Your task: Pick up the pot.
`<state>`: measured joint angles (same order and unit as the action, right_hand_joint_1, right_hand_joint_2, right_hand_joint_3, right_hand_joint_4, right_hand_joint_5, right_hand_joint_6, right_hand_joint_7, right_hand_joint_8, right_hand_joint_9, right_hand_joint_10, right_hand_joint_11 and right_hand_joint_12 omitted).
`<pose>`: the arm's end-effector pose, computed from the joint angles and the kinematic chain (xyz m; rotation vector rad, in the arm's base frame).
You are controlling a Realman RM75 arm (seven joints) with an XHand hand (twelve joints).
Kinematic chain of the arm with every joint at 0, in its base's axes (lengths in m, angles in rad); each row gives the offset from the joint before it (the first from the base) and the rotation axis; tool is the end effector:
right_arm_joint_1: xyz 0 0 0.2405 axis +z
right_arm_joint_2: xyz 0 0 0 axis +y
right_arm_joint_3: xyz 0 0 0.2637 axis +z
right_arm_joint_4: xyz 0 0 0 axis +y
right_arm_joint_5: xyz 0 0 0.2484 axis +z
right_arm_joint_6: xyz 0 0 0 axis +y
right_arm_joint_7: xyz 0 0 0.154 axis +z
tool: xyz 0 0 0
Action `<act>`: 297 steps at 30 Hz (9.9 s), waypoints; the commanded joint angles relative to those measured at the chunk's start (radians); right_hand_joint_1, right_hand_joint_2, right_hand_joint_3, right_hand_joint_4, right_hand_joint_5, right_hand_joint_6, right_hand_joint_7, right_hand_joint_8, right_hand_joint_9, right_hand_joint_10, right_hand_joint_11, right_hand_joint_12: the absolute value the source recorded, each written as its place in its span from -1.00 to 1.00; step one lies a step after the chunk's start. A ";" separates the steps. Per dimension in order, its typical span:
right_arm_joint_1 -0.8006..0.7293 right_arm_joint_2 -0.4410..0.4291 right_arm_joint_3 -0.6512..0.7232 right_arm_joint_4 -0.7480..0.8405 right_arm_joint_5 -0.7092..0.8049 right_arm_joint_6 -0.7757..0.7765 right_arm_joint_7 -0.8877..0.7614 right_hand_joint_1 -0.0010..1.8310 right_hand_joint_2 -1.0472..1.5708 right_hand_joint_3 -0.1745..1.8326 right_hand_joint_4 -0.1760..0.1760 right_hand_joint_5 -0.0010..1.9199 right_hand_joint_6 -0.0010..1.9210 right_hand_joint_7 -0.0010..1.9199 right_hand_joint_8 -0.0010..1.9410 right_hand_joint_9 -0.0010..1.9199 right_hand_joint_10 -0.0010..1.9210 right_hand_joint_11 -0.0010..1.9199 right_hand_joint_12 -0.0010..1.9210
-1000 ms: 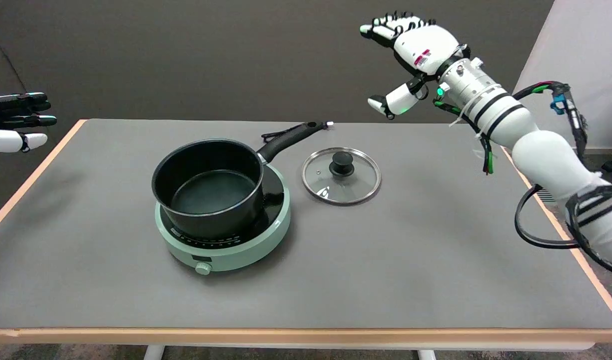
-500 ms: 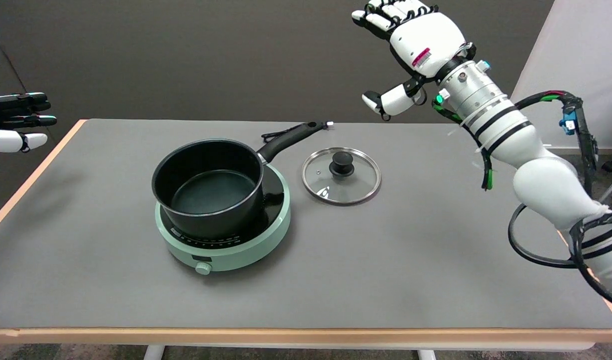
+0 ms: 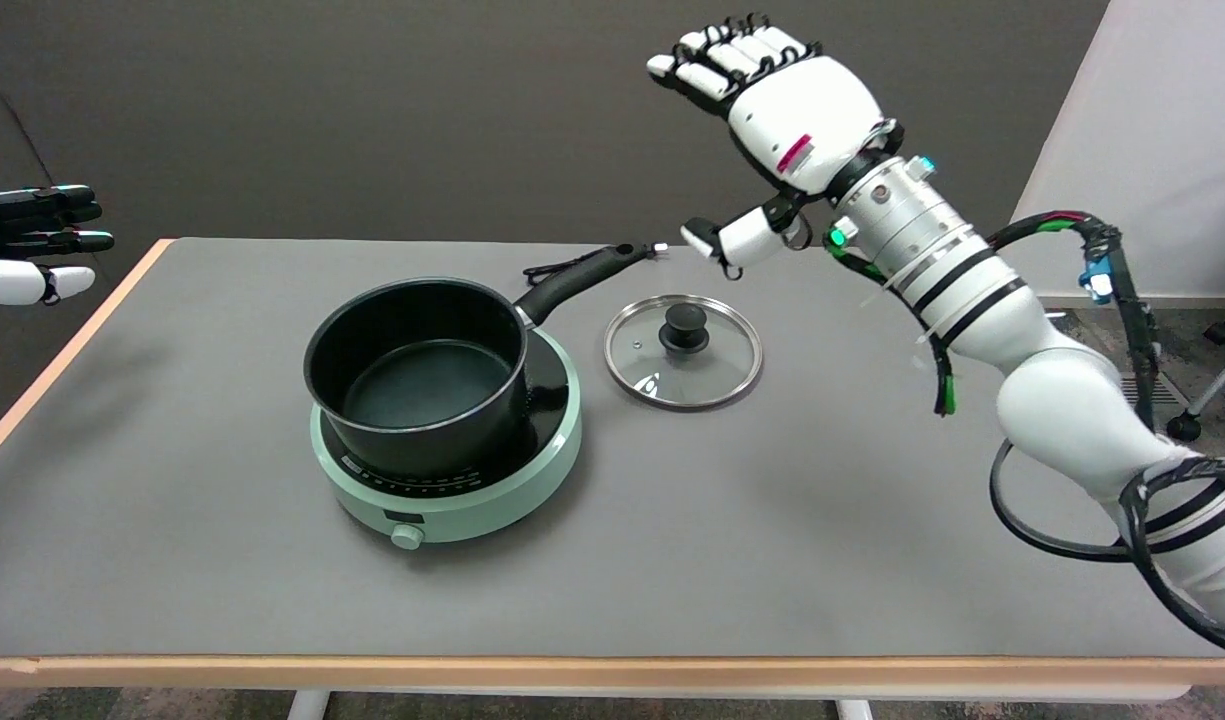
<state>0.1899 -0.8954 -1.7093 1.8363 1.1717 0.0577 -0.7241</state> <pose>-0.0739 -0.4058 0.3019 1.7472 0.4897 0.1338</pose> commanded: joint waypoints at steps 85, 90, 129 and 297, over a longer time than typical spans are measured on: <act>0.515 0.095 -0.459 -0.153 0.321 -0.249 0.036 -0.16 0.17 0.15 0.62 -0.56 -0.81 -0.50 -0.82 -0.49 -0.71 -0.63 -0.33; 0.415 0.115 -0.313 -0.050 0.322 -0.160 0.036 -0.49 0.25 0.06 0.47 -0.61 -0.83 -0.55 -0.84 -0.54 -0.75 -0.64 -0.33; 0.331 0.104 -0.248 0.009 0.322 -0.123 0.036 -0.69 0.67 -1.00 0.70 -0.96 -0.96 -0.96 -0.96 -0.96 -0.96 -0.96 -0.96; 0.672 -0.300 -0.674 -0.855 0.021 -0.166 0.010 0.29 -1.00 1.00 1.00 -0.77 -0.77 -0.77 -0.77 -0.77 -0.77 -0.77 -0.77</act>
<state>0.8565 -1.1985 -2.3809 0.9822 1.2278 -0.0898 -0.7144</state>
